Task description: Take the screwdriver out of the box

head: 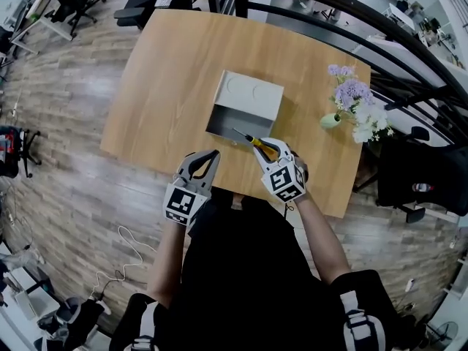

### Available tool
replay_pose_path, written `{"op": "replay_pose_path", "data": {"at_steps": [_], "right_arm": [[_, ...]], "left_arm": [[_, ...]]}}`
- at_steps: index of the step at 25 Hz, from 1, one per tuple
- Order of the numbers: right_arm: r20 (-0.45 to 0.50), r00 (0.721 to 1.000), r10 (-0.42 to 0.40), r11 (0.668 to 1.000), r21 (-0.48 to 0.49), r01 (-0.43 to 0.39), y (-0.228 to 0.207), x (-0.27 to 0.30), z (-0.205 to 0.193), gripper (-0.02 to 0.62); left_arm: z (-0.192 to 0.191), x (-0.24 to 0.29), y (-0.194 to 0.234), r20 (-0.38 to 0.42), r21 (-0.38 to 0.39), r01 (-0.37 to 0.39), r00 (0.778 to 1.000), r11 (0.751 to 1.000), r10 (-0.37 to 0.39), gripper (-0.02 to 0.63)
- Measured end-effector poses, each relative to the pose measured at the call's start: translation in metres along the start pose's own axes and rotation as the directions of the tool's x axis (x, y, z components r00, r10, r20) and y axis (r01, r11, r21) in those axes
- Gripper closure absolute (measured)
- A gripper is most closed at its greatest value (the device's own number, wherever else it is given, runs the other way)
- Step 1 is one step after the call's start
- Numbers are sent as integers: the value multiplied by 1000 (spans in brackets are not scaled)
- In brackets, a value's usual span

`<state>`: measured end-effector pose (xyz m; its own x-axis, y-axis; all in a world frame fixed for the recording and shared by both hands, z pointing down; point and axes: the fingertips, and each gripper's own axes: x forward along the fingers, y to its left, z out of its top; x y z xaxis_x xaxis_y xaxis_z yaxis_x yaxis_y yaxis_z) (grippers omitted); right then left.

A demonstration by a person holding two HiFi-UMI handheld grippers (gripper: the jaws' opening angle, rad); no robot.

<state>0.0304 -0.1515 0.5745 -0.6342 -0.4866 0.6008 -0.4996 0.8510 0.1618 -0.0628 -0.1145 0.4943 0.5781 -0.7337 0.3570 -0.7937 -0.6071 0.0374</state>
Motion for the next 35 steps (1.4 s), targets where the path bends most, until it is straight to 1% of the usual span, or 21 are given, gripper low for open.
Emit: {"op": "replay_pose_path", "data": {"at_steps": [4,16,35], "right_arm": [[14,1000,14,1000,-13,-14,4,-4,2,506],[95,995,18,998,-61,-13,-1,-34,21,506],[143,989,43,992,-124,-25,22,-66,20,506]], "left_arm": [[-1,-7,-4,2,-8,-29,1000,1000,29,584],[-1,-19,-25,14,-15,-97,995,995,97,584],[-13,-46,-63,24,-18,-157,987,987,157,584]]}}
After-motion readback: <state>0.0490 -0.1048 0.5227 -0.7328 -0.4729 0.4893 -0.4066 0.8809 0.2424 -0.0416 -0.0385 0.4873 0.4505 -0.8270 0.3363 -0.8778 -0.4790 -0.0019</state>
